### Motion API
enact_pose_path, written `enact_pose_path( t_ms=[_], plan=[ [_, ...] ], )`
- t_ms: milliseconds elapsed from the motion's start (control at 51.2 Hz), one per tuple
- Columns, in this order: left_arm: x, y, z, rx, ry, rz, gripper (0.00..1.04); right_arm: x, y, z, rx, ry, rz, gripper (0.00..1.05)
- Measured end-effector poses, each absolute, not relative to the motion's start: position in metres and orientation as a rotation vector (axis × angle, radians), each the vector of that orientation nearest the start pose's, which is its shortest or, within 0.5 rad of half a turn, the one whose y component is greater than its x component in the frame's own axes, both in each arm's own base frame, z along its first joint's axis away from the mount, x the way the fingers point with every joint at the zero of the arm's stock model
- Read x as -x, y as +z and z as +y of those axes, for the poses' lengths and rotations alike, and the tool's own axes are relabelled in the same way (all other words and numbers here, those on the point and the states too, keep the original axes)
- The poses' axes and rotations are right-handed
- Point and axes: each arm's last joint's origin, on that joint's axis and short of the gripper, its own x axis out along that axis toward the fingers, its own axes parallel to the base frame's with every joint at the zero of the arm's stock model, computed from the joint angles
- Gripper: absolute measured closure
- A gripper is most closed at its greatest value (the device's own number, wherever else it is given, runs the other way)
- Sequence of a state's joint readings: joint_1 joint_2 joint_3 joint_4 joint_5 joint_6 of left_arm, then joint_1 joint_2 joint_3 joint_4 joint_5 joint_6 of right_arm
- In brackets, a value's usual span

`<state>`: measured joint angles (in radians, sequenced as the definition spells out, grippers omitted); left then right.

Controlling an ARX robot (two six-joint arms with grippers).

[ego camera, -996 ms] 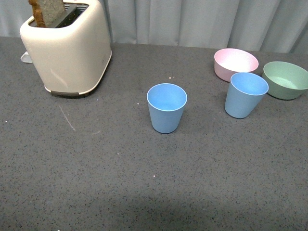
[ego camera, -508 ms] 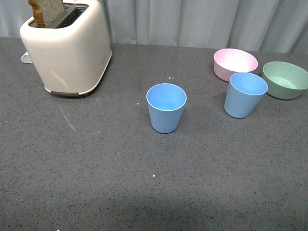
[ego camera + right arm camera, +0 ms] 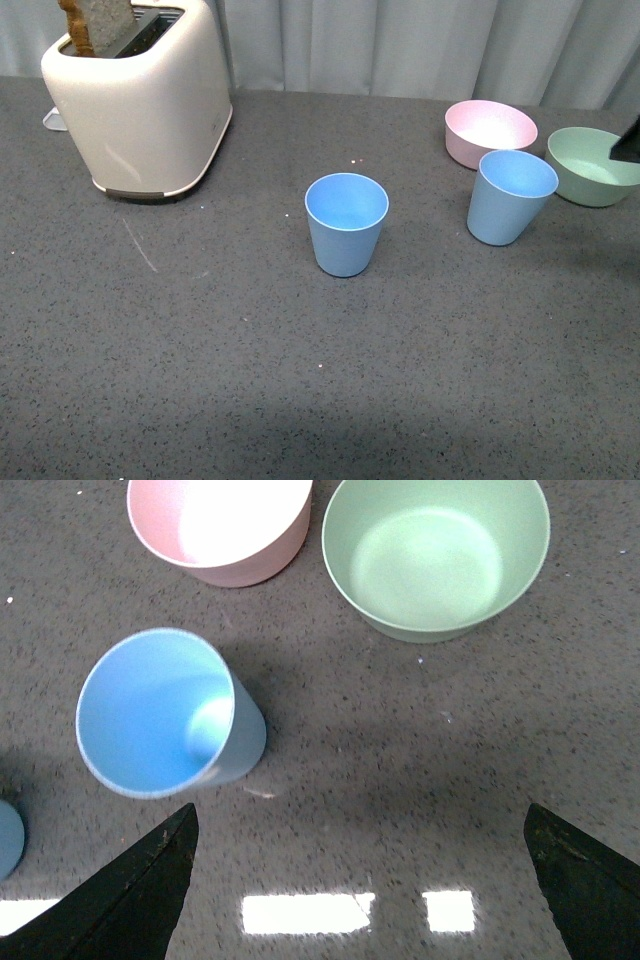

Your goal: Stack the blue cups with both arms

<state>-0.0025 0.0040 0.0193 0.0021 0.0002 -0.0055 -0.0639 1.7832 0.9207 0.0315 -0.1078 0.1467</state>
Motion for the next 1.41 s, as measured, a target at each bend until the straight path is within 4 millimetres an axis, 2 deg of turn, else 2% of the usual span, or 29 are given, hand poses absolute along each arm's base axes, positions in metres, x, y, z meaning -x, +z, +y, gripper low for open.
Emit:
enact_pose_path(
  t_ms=[98, 195, 469, 762, 918, 976, 1054, 1250, 1406],
  plan=[
    [-0.097, 0.17, 0.0, 0.006, -0.003, -0.017, 0.07, -0.376, 0.133, -0.011, -0.249, -0.023, 0.899, 0.1],
    [-0.097, 0.17, 0.0, 0.006, -0.003, -0.017, 0.07, -0.394, 0.119, -0.001, -0.279, -0.023, 0.959, 0.1],
    [-0.097, 0.17, 0.0, 0.005, -0.003, -0.017, 0.07, -0.417, 0.094, 0.018, -0.299, -0.033, 1.07, 0.1],
    [-0.097, 0.17, 0.0, 0.005, -0.003, -0.017, 0.07, -0.429, 0.09, 0.022, -0.286, -0.053, 1.099, 0.5],
    [-0.097, 0.17, 0.0, 0.005, -0.003, -0.017, 0.07, -0.429, 0.091, 0.021, -0.289, -0.059, 1.113, 0.81],
    [-0.097, 0.17, 0.0, 0.005, -0.003, -0.017, 0.07, -0.429, 0.091, 0.021, -0.29, -0.061, 1.118, 0.88],
    [-0.097, 0.17, 0.0, 0.005, -0.002, -0.017, 0.07, -0.427, 0.091, 0.02, -0.297, -0.063, 1.131, 1.03],
    [-0.097, 0.17, 0.0, 0.005, -0.003, -0.017, 0.07, -0.421, 0.105, 0.022, -0.39, 0.019, 1.118, 1.04],
    [-0.097, 0.17, 0.0, 0.005, -0.003, -0.017, 0.07, -0.414, 0.149, 0.04, -0.418, 0.156, 1.043, 1.04]
  ],
)
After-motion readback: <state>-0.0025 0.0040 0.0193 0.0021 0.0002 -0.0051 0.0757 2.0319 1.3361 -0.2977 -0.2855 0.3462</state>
